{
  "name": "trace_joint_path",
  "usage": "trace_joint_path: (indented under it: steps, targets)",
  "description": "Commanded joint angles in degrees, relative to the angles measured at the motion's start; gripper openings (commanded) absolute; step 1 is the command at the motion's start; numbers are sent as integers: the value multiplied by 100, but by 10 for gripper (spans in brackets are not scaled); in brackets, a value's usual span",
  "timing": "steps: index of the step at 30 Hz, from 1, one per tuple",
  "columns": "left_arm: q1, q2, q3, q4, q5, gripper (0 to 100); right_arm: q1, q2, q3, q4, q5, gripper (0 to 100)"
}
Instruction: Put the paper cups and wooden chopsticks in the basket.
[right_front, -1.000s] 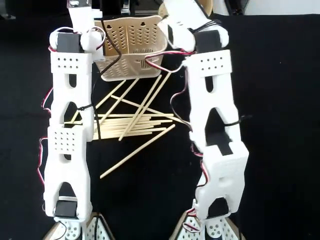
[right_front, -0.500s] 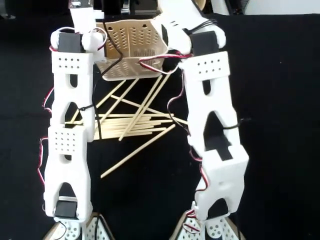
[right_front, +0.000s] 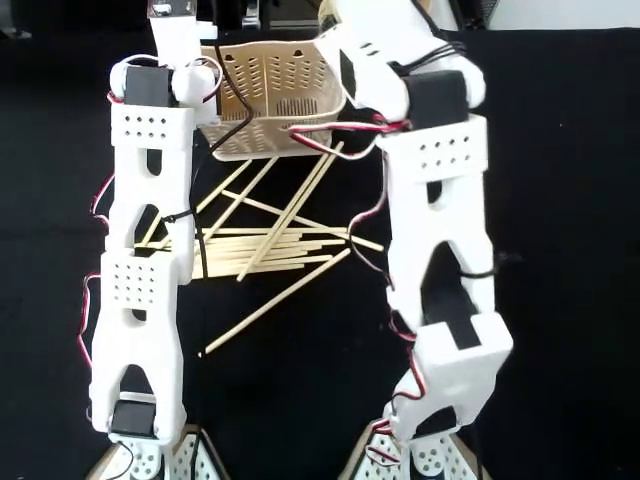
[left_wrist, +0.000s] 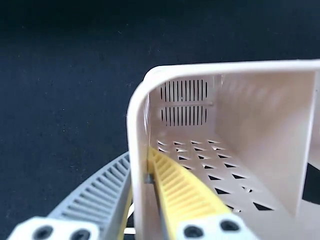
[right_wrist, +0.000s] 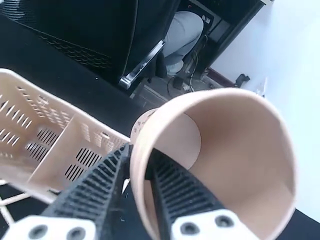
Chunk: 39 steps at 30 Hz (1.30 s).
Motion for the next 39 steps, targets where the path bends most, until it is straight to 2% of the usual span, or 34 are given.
trace_joint_path:
  steps: [1, 9, 19, 32, 39]
  targets:
    - [207, 44, 40, 79, 44, 30, -9, -470, -312, 105, -9, 12]
    - [207, 44, 40, 79, 44, 30, -466, -470, 268, 316, -9, 12]
    - [198, 44, 40, 88, 44, 30, -475, -532, 2185, -782, -9, 12]
    - [215, 44, 40, 70, 53, 30, -659, -1745, 2765, -730, -9, 12]
    - [207, 44, 40, 105, 53, 30, -695, -2053, 4171, -1820, 0, 12]
